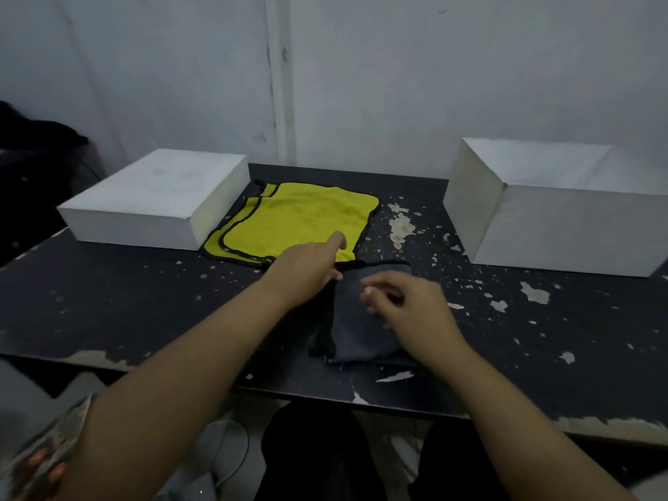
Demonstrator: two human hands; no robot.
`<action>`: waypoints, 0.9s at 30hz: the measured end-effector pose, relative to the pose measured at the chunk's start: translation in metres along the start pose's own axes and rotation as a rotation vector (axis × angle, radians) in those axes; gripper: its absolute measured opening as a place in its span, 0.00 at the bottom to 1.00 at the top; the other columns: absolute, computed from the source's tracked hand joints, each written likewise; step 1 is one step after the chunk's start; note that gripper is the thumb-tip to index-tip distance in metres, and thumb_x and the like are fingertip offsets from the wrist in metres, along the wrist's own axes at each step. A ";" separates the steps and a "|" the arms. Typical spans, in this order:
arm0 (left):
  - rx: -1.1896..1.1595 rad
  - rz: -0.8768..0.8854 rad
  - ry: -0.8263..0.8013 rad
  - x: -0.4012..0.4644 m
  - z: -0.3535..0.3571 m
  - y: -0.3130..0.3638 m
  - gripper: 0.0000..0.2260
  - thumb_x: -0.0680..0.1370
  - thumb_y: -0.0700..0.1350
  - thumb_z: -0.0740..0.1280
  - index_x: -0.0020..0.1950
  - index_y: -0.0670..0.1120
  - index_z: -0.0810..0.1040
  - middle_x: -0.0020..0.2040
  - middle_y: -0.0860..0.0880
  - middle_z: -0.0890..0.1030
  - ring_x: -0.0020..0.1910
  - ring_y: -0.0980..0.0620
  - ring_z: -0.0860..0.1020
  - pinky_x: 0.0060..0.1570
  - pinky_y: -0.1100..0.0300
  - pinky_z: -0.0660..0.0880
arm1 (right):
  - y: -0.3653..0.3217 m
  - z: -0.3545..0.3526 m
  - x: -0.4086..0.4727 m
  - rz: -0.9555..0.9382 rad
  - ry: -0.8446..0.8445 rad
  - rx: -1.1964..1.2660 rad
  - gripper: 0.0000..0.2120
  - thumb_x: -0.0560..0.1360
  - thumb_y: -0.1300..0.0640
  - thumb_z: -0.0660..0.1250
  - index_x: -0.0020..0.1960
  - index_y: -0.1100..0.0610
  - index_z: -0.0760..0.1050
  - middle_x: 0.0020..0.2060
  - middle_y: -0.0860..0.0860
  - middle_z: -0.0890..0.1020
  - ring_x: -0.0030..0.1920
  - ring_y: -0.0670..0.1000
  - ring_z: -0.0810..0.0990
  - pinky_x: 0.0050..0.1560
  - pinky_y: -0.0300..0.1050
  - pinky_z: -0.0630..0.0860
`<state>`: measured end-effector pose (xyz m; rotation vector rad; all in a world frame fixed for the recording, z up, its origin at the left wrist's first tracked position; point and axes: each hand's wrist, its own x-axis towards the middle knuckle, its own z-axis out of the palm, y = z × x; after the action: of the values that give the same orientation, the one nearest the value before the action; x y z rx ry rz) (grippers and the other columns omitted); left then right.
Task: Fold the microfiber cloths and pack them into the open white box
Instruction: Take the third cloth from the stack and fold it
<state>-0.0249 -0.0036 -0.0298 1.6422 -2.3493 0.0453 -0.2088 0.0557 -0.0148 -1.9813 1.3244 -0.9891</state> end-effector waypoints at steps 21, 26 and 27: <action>-0.237 -0.232 -0.328 0.034 -0.012 0.005 0.14 0.74 0.44 0.70 0.59 0.42 0.77 0.58 0.44 0.79 0.57 0.46 0.75 0.46 0.61 0.67 | 0.026 -0.026 0.103 0.349 -0.359 -0.568 0.14 0.73 0.60 0.69 0.58 0.63 0.78 0.55 0.58 0.81 0.57 0.57 0.78 0.57 0.47 0.75; -0.250 -0.209 -0.296 0.033 -0.012 0.005 0.11 0.73 0.42 0.69 0.55 0.42 0.77 0.53 0.45 0.79 0.47 0.51 0.73 0.42 0.61 0.66 | 0.019 -0.036 0.103 0.252 -0.273 -0.413 0.10 0.72 0.67 0.66 0.40 0.53 0.79 0.40 0.54 0.79 0.40 0.50 0.76 0.31 0.35 0.69; -0.253 -0.203 -0.274 0.031 -0.013 0.005 0.11 0.73 0.42 0.69 0.54 0.43 0.77 0.51 0.46 0.78 0.46 0.51 0.73 0.42 0.61 0.66 | 0.018 -0.037 0.103 0.230 -0.268 -0.408 0.10 0.72 0.67 0.66 0.39 0.53 0.78 0.40 0.53 0.79 0.38 0.48 0.75 0.31 0.33 0.68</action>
<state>-0.0365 -0.0283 -0.0091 1.8415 -2.2423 -0.5254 -0.2238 -0.0489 0.0203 -2.0949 1.6455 -0.3487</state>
